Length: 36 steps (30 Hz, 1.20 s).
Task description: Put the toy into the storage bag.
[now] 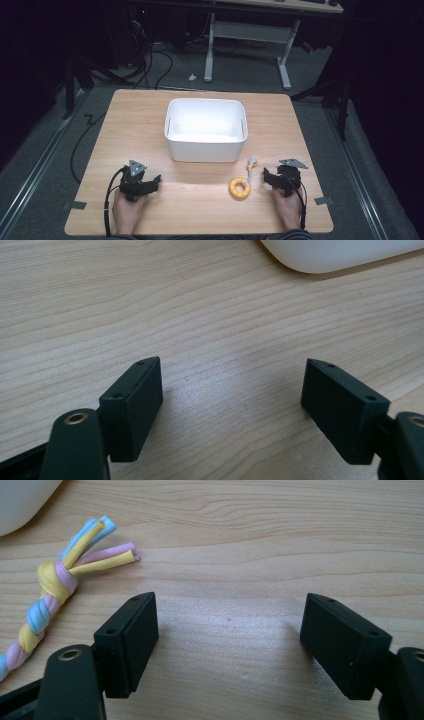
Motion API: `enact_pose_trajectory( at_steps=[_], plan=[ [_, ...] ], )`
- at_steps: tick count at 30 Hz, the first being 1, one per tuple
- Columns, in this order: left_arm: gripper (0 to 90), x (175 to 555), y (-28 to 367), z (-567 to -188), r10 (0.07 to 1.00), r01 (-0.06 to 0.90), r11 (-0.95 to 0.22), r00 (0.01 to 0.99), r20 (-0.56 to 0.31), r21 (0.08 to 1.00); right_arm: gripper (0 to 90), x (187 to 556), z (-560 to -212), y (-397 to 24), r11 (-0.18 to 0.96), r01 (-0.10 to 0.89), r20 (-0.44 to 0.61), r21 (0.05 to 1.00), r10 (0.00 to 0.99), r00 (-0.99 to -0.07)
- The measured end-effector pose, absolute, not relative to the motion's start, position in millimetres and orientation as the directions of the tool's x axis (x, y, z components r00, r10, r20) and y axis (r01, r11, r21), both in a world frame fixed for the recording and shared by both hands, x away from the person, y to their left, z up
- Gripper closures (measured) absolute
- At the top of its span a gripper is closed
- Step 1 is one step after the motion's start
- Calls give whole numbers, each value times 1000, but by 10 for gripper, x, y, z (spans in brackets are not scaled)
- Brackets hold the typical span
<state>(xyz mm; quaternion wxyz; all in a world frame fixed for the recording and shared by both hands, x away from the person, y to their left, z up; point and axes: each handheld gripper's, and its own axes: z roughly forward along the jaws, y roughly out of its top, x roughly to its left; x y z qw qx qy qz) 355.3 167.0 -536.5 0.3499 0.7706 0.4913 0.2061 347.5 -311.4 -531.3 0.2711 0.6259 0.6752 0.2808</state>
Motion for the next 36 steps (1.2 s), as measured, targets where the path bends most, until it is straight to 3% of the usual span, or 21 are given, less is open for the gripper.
enact_pose_trajectory(
  at_steps=[24, 36],
  plan=[
    [249, 3556, 1683, -5365, 901, 615, -258, 431, -44, 745, 233, 3445, -5298, -3151, 97, 701, -17, 707, 993, -120],
    [248, 3557, 1688, -5365, 901, 615, -255, 432, -47, 746, 345, 3385, -5257, -3150, 134, 708, -22, 693, 986, -164]
  ],
)
